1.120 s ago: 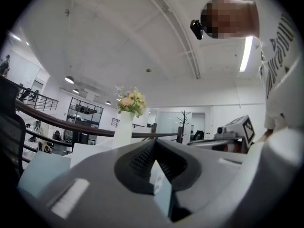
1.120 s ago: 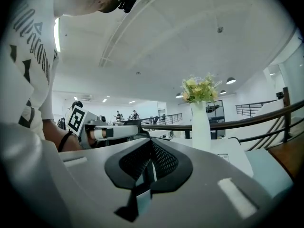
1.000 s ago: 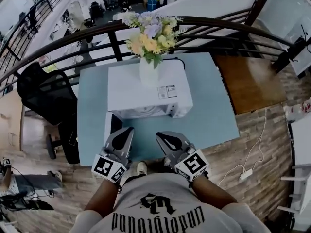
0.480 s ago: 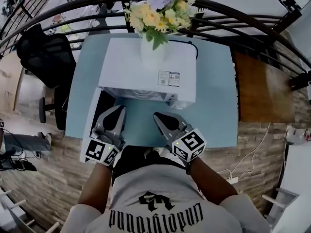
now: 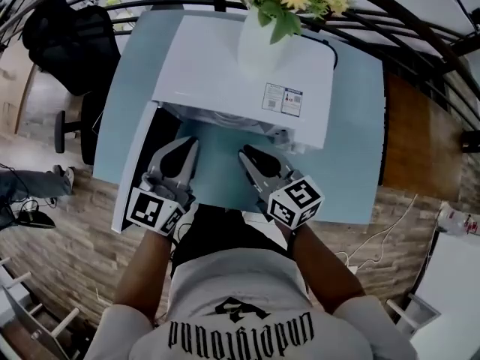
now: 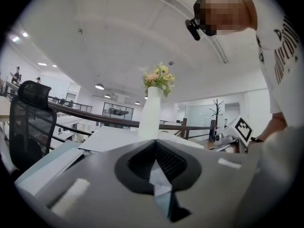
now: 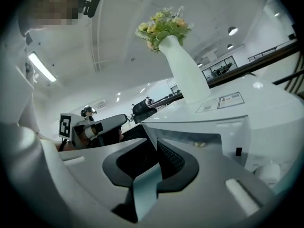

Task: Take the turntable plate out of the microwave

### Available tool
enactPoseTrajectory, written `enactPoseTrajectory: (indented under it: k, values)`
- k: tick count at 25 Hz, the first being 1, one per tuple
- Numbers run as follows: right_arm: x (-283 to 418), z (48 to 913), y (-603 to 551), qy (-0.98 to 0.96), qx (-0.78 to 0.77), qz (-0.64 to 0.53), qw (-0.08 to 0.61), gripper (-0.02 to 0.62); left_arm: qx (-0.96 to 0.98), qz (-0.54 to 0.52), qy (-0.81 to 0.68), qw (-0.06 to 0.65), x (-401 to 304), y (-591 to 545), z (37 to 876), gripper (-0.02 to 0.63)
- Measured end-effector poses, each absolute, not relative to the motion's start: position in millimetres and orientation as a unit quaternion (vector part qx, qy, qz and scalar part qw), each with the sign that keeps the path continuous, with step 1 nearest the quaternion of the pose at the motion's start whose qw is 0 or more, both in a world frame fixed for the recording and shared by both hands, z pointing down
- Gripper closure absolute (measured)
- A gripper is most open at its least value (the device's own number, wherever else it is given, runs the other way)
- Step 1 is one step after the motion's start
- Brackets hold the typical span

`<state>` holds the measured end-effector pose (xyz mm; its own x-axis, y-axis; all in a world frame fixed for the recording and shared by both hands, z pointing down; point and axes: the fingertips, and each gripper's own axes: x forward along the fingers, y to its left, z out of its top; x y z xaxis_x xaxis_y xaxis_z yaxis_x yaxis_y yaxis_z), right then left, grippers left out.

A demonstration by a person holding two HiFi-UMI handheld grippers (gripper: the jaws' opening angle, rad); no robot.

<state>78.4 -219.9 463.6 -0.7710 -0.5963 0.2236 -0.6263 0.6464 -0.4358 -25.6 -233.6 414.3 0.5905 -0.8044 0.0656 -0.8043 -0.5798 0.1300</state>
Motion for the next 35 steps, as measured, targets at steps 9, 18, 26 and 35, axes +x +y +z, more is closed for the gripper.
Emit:
enactPoseTrajectory:
  k: [9,18,26,35]
  values:
    - [68,522,-236,-0.872,0.353,0.337,0.027,0.518,0.890,0.003,-0.447,0.087,-25,-248,440,0.557]
    - [63,578,-255,-0.812,0.379,0.443,-0.023,0.486,0.892,0.003,-0.441,0.101,-32,-261,471,0.557]
    - [63,616,-277,-0.752,0.403,0.516,-0.081,0.458,0.884,0.002,-0.448,0.131,-40,-267,509,0.557]
    - [50,653,-290,-0.693,0.408,0.583,-0.116,0.446,0.886,-0.003,-0.435,0.160,-38,-268,526,0.557]
